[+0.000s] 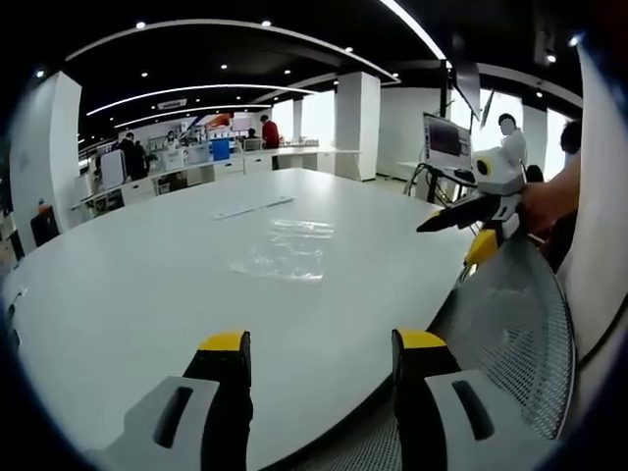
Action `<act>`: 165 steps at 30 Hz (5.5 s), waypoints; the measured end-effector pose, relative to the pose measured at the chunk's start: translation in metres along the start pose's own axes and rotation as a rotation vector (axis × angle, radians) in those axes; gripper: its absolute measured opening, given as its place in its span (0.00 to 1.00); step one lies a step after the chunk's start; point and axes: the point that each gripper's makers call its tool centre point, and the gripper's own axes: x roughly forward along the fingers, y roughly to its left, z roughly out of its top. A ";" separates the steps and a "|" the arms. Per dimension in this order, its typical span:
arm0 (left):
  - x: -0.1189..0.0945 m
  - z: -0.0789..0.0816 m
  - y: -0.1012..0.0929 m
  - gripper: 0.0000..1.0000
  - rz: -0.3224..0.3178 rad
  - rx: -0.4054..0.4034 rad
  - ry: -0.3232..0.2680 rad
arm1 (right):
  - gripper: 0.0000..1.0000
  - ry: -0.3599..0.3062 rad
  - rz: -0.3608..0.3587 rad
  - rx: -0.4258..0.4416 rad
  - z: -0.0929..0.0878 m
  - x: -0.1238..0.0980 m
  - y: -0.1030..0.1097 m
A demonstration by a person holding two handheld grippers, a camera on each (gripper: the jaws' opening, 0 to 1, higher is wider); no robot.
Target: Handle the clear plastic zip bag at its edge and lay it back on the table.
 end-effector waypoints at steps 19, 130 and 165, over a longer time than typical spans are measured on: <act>0.000 -0.004 0.006 0.56 0.020 -0.012 0.015 | 0.67 0.115 0.025 -0.162 0.009 0.052 -0.037; 0.002 -0.008 0.009 0.54 0.023 -0.040 0.030 | 0.00 0.333 -0.038 -0.698 0.053 0.110 -0.067; 0.006 0.020 -0.006 0.52 -0.082 -0.024 0.039 | 0.00 0.133 0.151 -0.710 0.134 0.018 -0.033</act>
